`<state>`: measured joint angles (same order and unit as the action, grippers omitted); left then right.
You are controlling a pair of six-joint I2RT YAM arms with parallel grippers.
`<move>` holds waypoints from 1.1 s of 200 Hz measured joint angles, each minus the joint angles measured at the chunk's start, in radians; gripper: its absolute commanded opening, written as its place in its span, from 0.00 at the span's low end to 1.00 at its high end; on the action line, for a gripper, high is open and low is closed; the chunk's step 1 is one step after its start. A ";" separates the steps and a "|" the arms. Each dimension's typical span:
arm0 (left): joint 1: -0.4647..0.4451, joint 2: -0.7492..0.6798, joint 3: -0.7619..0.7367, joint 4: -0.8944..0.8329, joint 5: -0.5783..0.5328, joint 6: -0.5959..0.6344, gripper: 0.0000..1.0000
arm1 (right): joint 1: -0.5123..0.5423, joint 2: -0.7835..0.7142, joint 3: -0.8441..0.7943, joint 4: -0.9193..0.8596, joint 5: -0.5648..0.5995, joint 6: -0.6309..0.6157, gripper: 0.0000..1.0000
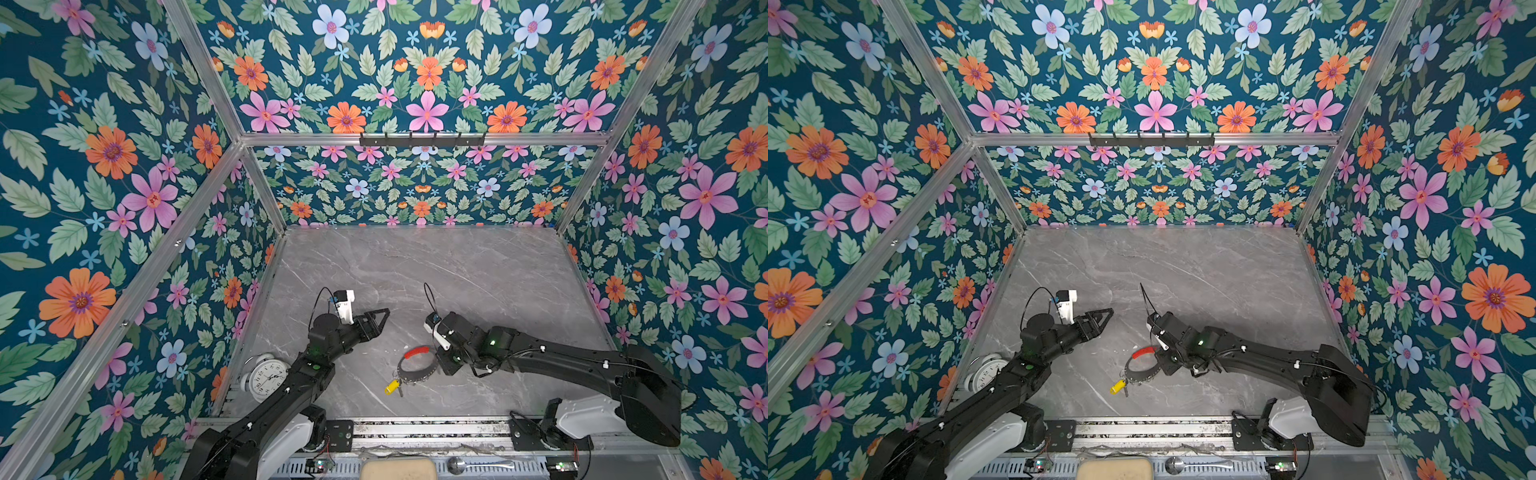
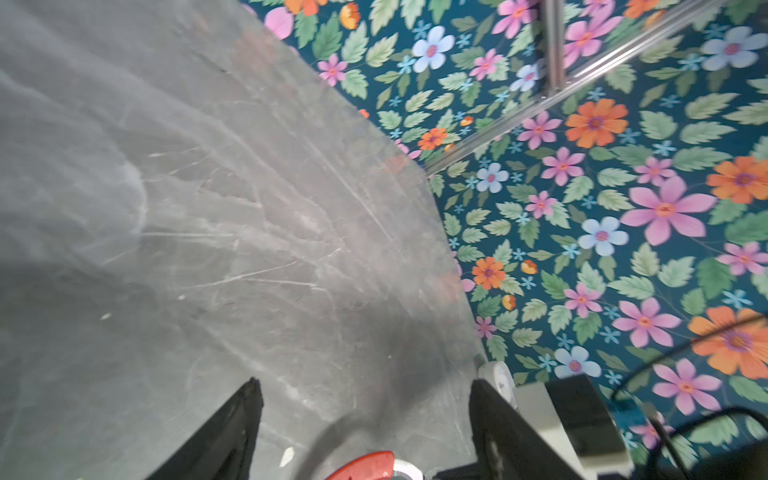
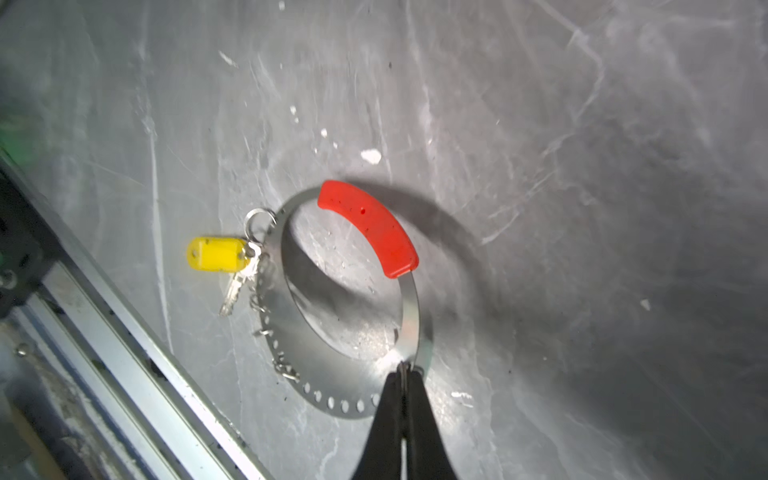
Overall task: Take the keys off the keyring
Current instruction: 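Lift the key ring with the right gripper while the left gripper approaches it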
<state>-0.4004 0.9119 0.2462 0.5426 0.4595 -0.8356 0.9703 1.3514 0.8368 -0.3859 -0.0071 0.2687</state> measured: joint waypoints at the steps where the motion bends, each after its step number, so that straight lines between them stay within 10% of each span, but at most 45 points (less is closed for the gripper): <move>1: 0.000 0.000 0.001 0.004 0.003 -0.001 0.84 | -0.002 -0.002 0.000 0.001 -0.001 -0.001 0.00; 126: -0.070 0.281 0.262 0.395 0.392 -0.104 0.49 | -0.310 -0.294 0.048 0.132 -0.421 -0.106 0.00; 220: -0.196 0.384 0.334 0.647 0.563 -0.161 0.28 | -0.337 -0.361 0.075 0.256 -0.703 -0.066 0.00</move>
<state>-0.5961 1.2957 0.5804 1.1900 1.0229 -0.9962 0.6331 0.9901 0.9119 -0.1303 -0.7105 0.2031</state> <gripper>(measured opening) 0.294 0.052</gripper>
